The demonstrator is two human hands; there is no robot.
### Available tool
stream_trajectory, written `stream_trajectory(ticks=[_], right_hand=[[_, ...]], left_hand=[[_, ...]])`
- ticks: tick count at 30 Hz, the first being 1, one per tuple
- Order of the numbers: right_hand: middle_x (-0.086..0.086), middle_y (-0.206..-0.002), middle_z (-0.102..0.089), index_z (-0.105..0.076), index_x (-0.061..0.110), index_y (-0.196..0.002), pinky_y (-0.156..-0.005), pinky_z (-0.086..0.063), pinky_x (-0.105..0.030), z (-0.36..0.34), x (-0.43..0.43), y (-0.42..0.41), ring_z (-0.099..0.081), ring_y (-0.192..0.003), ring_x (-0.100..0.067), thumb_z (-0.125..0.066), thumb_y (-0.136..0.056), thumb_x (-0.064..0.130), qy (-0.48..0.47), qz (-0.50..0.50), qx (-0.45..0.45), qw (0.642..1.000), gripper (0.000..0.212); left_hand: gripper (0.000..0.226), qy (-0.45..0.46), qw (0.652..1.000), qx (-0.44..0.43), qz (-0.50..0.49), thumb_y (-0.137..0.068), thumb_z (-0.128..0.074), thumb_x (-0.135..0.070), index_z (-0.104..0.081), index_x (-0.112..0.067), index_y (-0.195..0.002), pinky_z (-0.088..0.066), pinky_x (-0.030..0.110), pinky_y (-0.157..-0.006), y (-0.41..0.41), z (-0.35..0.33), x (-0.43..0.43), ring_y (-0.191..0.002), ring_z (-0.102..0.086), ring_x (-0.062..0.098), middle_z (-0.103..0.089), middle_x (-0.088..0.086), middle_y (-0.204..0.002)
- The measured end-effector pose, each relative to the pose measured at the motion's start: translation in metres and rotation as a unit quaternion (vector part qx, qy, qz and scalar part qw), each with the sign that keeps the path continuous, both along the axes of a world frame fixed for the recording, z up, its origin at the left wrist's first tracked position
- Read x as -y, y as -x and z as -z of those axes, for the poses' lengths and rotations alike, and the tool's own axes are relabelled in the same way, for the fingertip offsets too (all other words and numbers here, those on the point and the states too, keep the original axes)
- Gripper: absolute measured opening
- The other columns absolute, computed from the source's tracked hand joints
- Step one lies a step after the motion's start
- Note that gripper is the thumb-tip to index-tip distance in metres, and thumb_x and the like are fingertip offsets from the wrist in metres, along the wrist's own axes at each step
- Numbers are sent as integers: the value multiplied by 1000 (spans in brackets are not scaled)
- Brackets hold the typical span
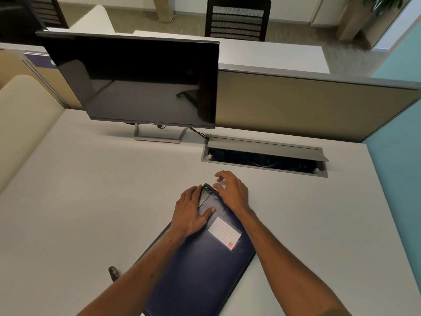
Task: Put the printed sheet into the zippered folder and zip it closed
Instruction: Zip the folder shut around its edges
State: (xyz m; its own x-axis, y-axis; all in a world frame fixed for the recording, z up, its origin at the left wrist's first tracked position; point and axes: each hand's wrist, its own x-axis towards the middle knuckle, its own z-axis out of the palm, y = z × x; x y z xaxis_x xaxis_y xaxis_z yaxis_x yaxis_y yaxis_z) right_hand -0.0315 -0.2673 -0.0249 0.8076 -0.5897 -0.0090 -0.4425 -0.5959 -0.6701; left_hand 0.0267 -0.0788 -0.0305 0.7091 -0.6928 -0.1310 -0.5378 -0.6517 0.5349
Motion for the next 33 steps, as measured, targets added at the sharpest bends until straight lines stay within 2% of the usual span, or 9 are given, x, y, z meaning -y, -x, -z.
stream_trajectory(ticks=[4,6,8,10,13,15,18,27,33], right_hand=[[13,-95,-68,-68,26,-99,-62,-43,-20,-21,-27,58,-63,-77,-8,-67,-98,46,56,174,2,983,20],[7,-82,-71,-66,23,-82,-58,-40,-23,-32,-35,95,-64,-68,-14,-60,-98,55,89,230,-68,967,36],[-3,-85,-75,-69,17,-87,-62,-45,-27,-37,-33,127,-72,-75,-24,-53,-95,65,79,223,-205,950,51],[-3,-90,-78,-69,14,-101,-72,-55,-30,-44,-34,152,-76,-79,-25,-47,-89,77,13,181,-328,927,68],[-3,-70,-79,-71,9,-94,-71,-60,-29,-65,-54,175,-76,-57,-20,-53,-83,84,-173,104,-396,896,79],[-11,-76,-80,-73,0,-102,-73,-61,-31,-70,-70,185,-80,-68,-24,-65,-81,78,-279,61,-434,854,81],[-15,-84,-81,-69,-2,-108,-81,-64,-38,-62,-91,195,-81,-78,-26,-76,-82,63,-328,37,-422,844,71],[-5,-69,-78,-65,9,-98,-59,-65,-34,-54,-118,204,-76,-56,-20,-81,-83,42,-244,136,-292,915,40],[-2,-89,-76,-62,18,-101,-73,-65,-37,-29,-110,200,-76,-66,-22,-79,-75,55,-164,225,-265,923,48]], left_hand=[[77,-31,999,3,-23,-95,-51,-65,-42,-20,-157,-42,49,-114,2,-6,-18,-143,-44,28,-44,2,-160],[65,-41,998,20,-41,-98,-55,-60,-51,-21,-149,-44,48,-107,3,-9,-31,-135,-49,28,-49,1,-151],[57,-47,996,26,-67,-99,-56,-58,-56,-23,-143,-45,47,-104,8,-11,-45,-130,-51,29,-53,1,-143],[54,-42,994,19,-99,-99,-56,-59,-58,-24,-140,-46,48,-103,14,-11,-60,-129,-51,29,-54,2,-139],[54,-45,992,10,-121,-99,-57,-59,-59,-23,-139,-46,50,-102,26,-10,-78,-129,-51,30,-54,3,-138],[54,-58,990,10,-127,-99,-56,-57,-58,-22,-139,-46,51,-102,32,-10,-89,-128,-51,31,-55,5,-138],[55,-69,989,12,-128,-99,-55,-55,-57,-20,-141,-46,52,-101,41,-12,-102,-127,-52,33,-55,7,-137],[60,-86,993,-17,-81,-102,-55,-39,-42,-14,-154,-44,56,-106,52,-19,-112,-131,-49,40,-50,17,-148],[56,-88,993,-30,-73,-99,-58,-38,-45,-12,-146,-52,54,-99,60,-24,-115,-128,-51,40,-52,18,-144]])
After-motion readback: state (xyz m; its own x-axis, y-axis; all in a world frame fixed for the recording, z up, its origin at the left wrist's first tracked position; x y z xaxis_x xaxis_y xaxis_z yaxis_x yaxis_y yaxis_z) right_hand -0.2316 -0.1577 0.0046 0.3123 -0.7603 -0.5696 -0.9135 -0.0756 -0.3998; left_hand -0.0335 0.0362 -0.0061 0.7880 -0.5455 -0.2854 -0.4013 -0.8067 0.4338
